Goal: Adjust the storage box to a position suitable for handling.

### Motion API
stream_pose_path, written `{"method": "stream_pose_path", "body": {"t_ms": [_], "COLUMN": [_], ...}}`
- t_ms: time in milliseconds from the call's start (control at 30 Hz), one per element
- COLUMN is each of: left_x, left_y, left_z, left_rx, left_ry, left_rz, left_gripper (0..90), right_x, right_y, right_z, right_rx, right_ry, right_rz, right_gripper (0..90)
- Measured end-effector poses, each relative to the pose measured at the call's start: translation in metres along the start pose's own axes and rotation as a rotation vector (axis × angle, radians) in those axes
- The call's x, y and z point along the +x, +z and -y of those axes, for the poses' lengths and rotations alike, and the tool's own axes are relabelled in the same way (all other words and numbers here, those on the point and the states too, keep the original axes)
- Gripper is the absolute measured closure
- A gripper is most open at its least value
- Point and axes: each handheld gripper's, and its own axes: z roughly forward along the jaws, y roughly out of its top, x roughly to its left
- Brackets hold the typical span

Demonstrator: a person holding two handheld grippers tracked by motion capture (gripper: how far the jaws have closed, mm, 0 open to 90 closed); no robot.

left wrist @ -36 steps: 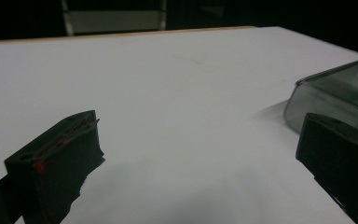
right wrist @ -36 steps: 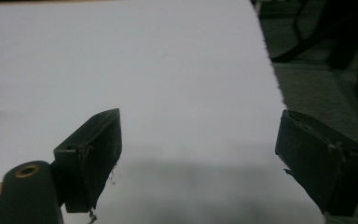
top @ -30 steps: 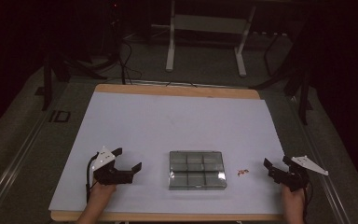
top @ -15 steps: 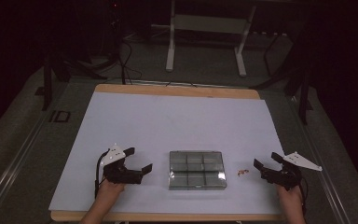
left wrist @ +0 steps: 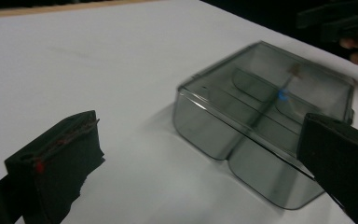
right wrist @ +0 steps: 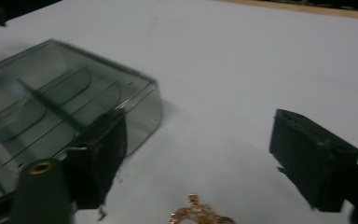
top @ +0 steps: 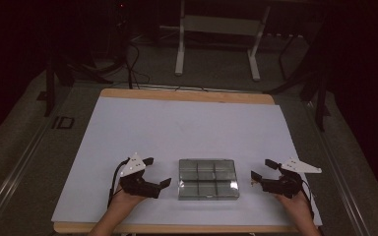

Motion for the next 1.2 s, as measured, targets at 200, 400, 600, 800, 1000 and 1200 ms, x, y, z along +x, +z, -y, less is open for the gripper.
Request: {"method": "stream_pose_path", "body": {"t_ms": [200, 400, 600, 800, 1000, 1200], "left_x": [-0.005, -0.01, -0.016, -0.021, -0.022, -0.026], "left_y": [0.007, 0.011, 0.017, 0.019, 0.02, 0.022], "left_z": [0.0, 0.005, 0.008, 0.006, 0.005, 0.002], "left_rx": [0.048, 0.125, 0.193, 0.214, 0.222, 0.23], "left_ry": [0.044, 0.092, 0.14, 0.186, 0.202, 0.216], "left_rz": [0.019, 0.09, 0.133, 0.146, 0.146, 0.147], "left_gripper": [15.7, 42.9, 68.6, 81.5, 90.0, 90.0], "right_x": [0.007, 0.017, 0.029, 0.034, 0.036, 0.037], "right_y": [0.009, 0.012, 0.016, 0.018, 0.02, 0.019], "right_z": [0.005, 0.012, 0.018, 0.021, 0.02, 0.019], "right_rx": [0.031, 0.067, 0.111, 0.132, 0.143, 0.148], "right_ry": [-0.023, -0.095, -0.143, -0.166, -0.183, -0.184], "right_rz": [-0.083, -0.119, -0.193, -0.221, -0.246, -0.251], "right_gripper": [28.4, 51.8, 76.8, 86.3, 89.7, 89.9]}}
